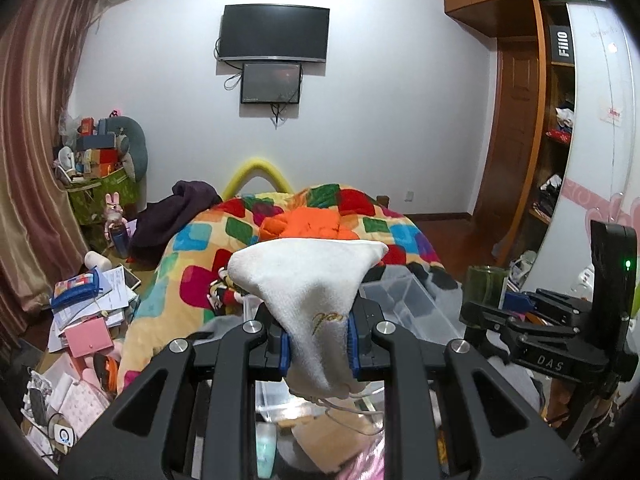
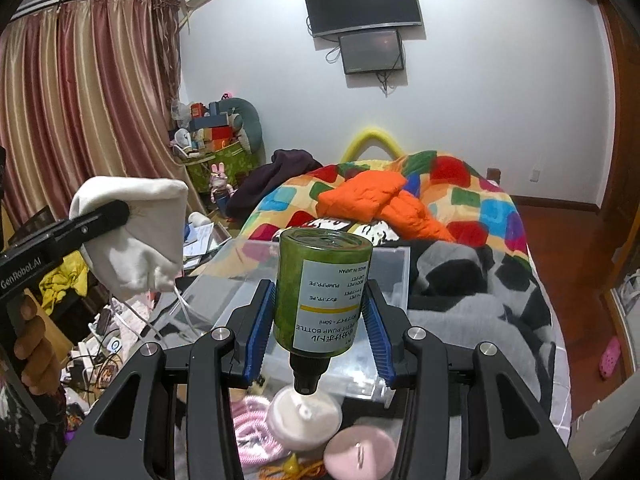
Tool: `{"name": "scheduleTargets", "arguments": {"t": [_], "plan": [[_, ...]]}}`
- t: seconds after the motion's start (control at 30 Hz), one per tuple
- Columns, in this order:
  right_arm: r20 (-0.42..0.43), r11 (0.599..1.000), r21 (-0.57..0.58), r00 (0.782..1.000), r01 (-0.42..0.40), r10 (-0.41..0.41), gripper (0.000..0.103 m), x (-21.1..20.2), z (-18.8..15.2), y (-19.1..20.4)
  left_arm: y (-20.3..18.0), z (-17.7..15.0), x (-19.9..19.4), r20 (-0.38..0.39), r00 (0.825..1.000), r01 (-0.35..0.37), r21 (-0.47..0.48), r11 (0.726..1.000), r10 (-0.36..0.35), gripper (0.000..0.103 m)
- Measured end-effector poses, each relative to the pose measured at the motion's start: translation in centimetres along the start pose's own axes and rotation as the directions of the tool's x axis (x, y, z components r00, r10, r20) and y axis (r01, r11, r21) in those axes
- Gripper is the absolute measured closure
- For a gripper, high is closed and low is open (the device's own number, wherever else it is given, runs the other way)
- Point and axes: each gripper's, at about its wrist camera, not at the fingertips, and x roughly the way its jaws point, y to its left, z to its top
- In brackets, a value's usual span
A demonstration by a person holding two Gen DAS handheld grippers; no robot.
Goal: Organize objects
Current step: 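Carry the green bottle and white pouch over the clear plastic box with both grippers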
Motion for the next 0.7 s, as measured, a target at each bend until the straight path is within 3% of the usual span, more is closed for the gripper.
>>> {"name": "scheduleTargets", "arguments": {"t": [0.3, 0.43, 0.7], "plan": [[0.013, 1.0, 0.004, 1.0, 0.017, -0.017, 0.063, 1.9, 1.5, -0.8, 1.1, 1.3, 3.3, -0.001, 0.997, -0.078, -0.009, 0.997, 0.078, 0.082], [-0.013, 1.0, 0.007, 1.0, 0.025, -0.025, 0.063, 3.3, 1.5, -1.2, 1.8, 0.7, 5.8, -0.05, 0.993, -0.108, 0.0, 0.994, 0.108, 0.082], [-0.083, 0.999, 0.007, 0.996, 0.045, -0.044, 0.063, 6.0, 0.4, -2.2, 2.4, -1.8, 9.0, -0.141, 0.985, -0.102, 0.0, 0.995, 0.101, 0.082]]}}
